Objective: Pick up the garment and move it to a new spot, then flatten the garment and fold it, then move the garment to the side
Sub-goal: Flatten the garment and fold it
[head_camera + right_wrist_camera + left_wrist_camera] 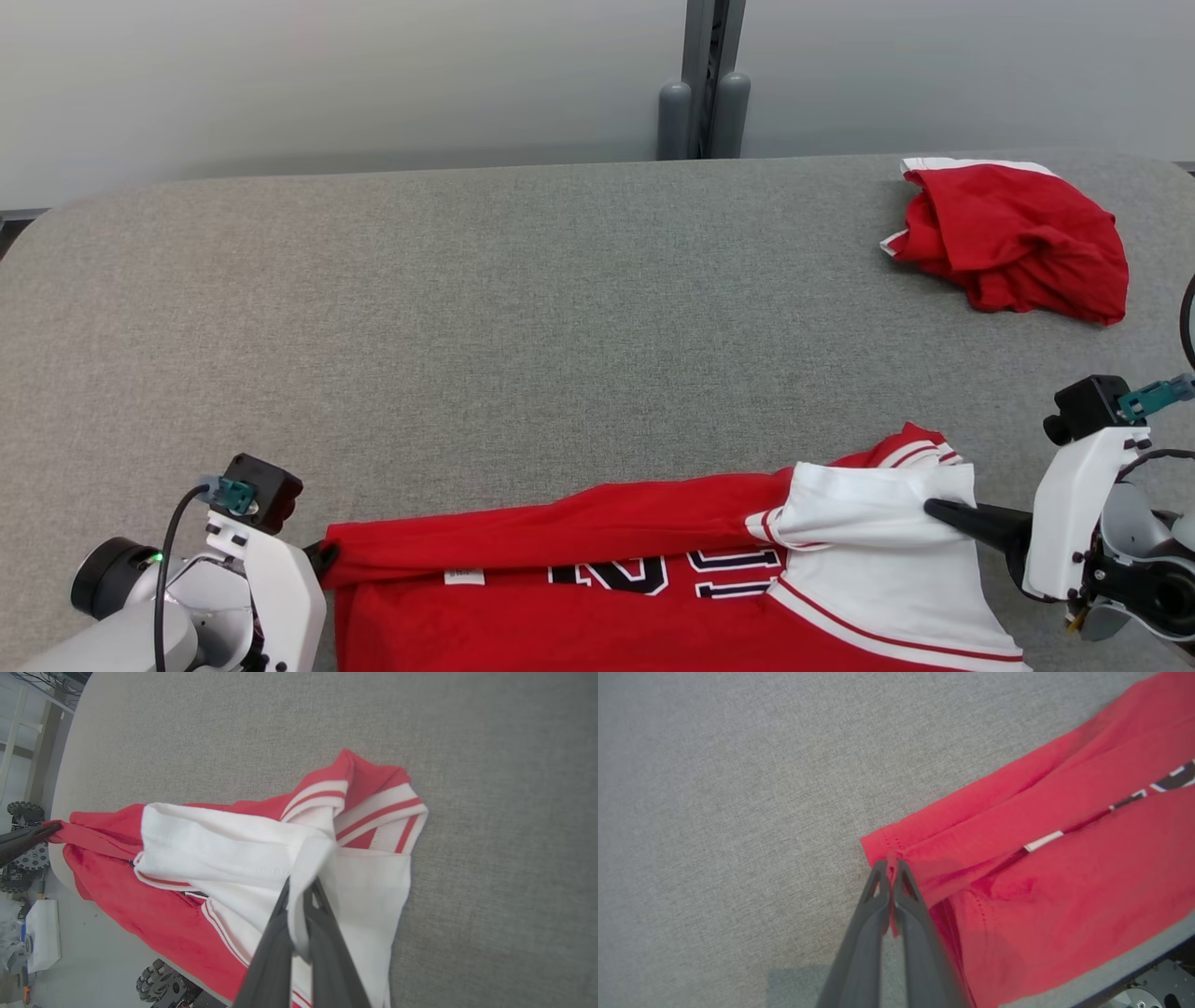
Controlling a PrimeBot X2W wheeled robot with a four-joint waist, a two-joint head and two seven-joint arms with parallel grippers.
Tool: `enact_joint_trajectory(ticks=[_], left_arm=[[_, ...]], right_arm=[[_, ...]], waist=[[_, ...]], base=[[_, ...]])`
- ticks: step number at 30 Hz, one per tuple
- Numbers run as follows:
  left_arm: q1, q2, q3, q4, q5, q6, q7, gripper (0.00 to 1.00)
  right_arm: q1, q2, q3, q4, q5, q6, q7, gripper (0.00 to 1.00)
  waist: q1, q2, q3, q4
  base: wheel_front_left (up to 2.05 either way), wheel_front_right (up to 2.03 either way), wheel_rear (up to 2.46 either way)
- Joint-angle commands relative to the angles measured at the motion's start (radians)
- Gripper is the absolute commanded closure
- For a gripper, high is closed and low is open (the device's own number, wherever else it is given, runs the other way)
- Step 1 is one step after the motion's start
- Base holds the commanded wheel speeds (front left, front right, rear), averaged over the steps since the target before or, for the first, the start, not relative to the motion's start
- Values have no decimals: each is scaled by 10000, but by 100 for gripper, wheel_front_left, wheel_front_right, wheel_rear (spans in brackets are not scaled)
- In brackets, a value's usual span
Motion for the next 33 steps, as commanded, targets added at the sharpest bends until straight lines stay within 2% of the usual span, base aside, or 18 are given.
enact_joint_trajectory(ticks=[1,11,12,13,14,15,16,21,27,33], left_arm=[[-94,65,20,-14,-16,82,25,100],[25,92,-59,-48,-96,46,149,100],[59,91,-69,-57,-134,38,176,100],[102,94,-92,-66,-167,24,205,100],[136,101,-104,-88,-192,16,254,70],[172,105,-112,-115,-221,20,277,32],[210,116,-122,-145,-272,34,326,0],[250,219,-159,-321,-391,110,521,0],[518,628,-207,-852,-613,329,880,0],[669,1024,59,-1392,-652,843,575,0]], right_arm=[[197,-56,11,-34,91,4,-69,97],[511,-271,84,-331,189,4,-122,100],[548,-297,83,-379,200,4,-144,96],[590,-323,91,-419,217,4,-169,79],[640,-362,102,-457,222,4,-188,58],[686,-410,109,-513,240,4,-197,17],[734,-456,106,-566,258,4,-232,0],[873,-619,126,-758,295,6,-382,0],[1401,-906,175,-1060,509,6,-562,0],[1652,-1123,27,-1272,642,6,-1514,0]], waist=[[0,0,18,3],[0,0,-143,58],[0,0,-159,61],[0,0,-173,62],[0,0,-188,60],[0,0,-203,57],[0,0,-217,52],[0,0,-302,28],[0,0,-546,-14],[0,0,-667,-46]], base=[[0,0,0],[0,0,0],[0,0,0],[0,0,0],[0,0,0],[0,0,0],[0,0,0],[0,0,0],[0,0,0],[0,0,0]])
